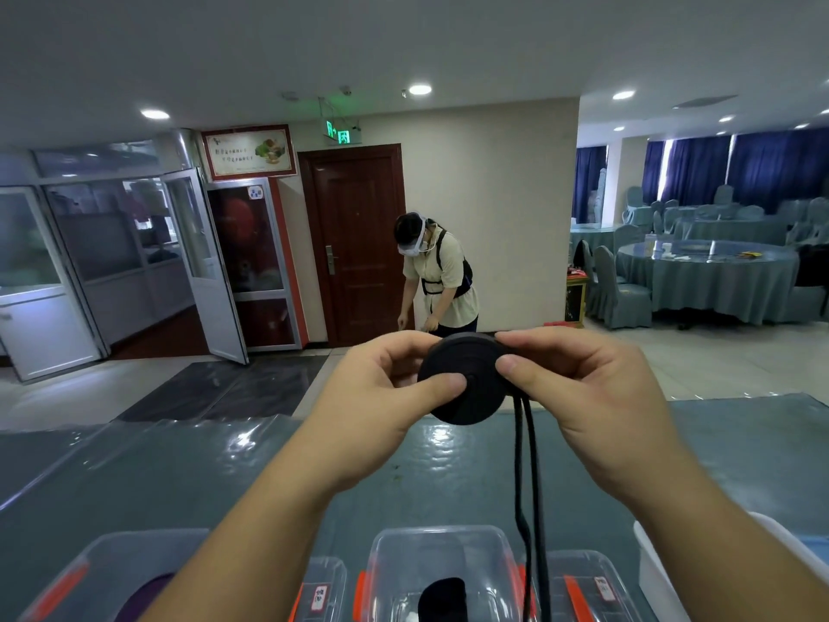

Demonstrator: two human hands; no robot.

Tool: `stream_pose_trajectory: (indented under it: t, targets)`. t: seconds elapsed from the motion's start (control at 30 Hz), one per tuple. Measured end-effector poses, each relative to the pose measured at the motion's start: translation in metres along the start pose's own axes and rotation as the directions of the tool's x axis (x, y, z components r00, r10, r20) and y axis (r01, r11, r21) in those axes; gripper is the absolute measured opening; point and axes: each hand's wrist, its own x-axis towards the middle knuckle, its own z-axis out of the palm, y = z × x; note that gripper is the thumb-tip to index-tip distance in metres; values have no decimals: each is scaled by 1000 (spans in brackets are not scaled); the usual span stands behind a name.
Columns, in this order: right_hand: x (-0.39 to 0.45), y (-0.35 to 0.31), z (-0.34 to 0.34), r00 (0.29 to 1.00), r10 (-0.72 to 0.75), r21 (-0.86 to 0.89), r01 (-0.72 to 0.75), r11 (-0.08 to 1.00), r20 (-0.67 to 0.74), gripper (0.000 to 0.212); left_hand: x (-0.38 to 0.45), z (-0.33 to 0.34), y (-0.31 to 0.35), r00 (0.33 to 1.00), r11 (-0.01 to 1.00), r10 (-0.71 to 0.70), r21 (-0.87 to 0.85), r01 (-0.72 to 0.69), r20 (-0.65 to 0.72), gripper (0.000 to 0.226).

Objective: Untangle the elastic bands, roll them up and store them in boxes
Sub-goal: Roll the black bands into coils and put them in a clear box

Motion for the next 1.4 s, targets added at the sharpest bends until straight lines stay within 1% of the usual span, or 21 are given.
stream_pose_trajectory:
  t: [0.07,0.1,0.13,0.17,0.23,0.27,0.33,0.4,0.47,0.53,0.6,0.7,0.8,0.97,1.03,1.1,1.17,1.2,1.3,1.33,1.4]
  targets:
    - [-1,3,1,1000,22,71,-21,997,-12,26,-1,7,-6,998,985,-38,-169,27,-57,21]
    - [-1,4,1,1000,28,72,-27,997,-12,27,-1,8,-9,996,977,-54,-211,39,-66,22]
    - [-1,4,0,999,34,52,-33,998,-7,28,-1,8,-10,997,977,-59,-209,47,-50,24]
    - [0,4,0,999,38,23,-39,999,11,28,0,6,-9,998,986,-54,-161,52,-12,26]
    - [1,4,-1,997,35,-33,-33,999,64,27,3,-2,-5,994,999,-51,4,51,93,30]
    - [1,4,1,997,30,-46,-27,999,73,26,3,-6,-4,993,998,-49,52,44,111,30]
    - [1,5,4,999,23,-21,-22,1000,42,26,3,-8,-3,999,998,-6,65,3,44,27]
    - [1,6,8,1000,23,10,-23,1000,-2,27,1,-1,-7,998,999,40,25,-39,-54,25]
    - [1,7,8,1000,19,0,-19,1000,-11,28,-3,7,-14,994,998,23,-54,-29,-109,26]
    - [2,6,7,1000,10,-28,-9,1000,12,27,-6,10,-19,996,990,-20,-143,7,-87,31]
    - [1,5,8,998,-5,-49,8,999,60,28,-8,9,-20,999,984,-27,-177,19,-44,34]
    - [-2,8,12,999,9,-15,-9,1000,44,29,-8,11,-21,994,985,-3,-170,-16,-112,31]
    - [-6,11,13,999,46,55,-45,997,-12,29,-9,20,-22,984,963,-55,-269,8,-169,28]
    - [-7,10,11,998,55,29,-55,998,7,31,-7,13,-19,996,984,-10,-178,-6,-90,27]
    - [-8,9,13,999,48,97,-47,994,-9,26,-7,14,-19,993,969,-12,-247,-17,-117,25]
    - [-9,9,14,997,68,165,-62,984,-30,32,-7,20,-21,987,932,-41,-362,-19,-157,25]
    - [-9,9,14,996,80,167,-72,983,-39,31,-7,25,-25,980,914,-66,-406,-17,-190,28]
    - [-9,8,14,996,80,149,-74,986,-37,29,-8,24,-26,980,916,-74,-400,-5,-183,30]
    - [-9,7,13,996,86,122,-80,989,-39,28,-8,17,-25,991,959,-67,-281,34,-112,27]
    - [-10,8,14,995,87,133,-80,988,-44,28,-7,15,-24,992,963,-61,-266,29,-111,26]
    - [-11,9,17,994,96,176,-86,981,-51,26,-7,15,-23,987,950,-45,-312,-5,-153,24]
